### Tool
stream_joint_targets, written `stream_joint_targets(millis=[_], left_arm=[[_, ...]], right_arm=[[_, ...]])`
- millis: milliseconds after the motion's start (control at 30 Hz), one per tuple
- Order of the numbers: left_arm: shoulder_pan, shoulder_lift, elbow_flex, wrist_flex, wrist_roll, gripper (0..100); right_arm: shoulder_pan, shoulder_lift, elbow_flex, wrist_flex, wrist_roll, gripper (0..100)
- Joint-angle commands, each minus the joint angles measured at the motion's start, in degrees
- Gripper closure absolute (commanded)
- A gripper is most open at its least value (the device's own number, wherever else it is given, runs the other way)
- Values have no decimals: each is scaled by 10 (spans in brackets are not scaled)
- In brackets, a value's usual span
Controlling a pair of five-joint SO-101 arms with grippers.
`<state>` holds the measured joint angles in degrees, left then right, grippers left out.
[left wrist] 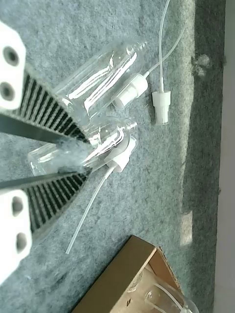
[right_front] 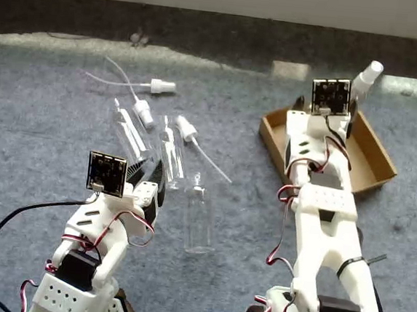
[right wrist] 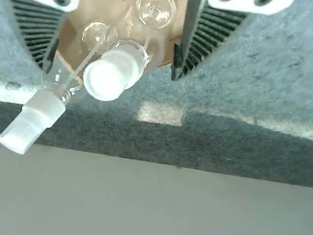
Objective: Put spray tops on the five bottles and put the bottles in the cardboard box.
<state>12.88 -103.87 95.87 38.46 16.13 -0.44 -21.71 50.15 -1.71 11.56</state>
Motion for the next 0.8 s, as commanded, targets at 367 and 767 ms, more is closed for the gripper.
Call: stream_joint_targets(millis=[367, 767], left_arm=[[-37, 0, 7, 19, 1, 986], [-110, 0, 10, 19, 1, 982]], right_arm=[[-5, -238, -10, 179, 7, 684], [-95, -304, -129, 433, 3, 883]])
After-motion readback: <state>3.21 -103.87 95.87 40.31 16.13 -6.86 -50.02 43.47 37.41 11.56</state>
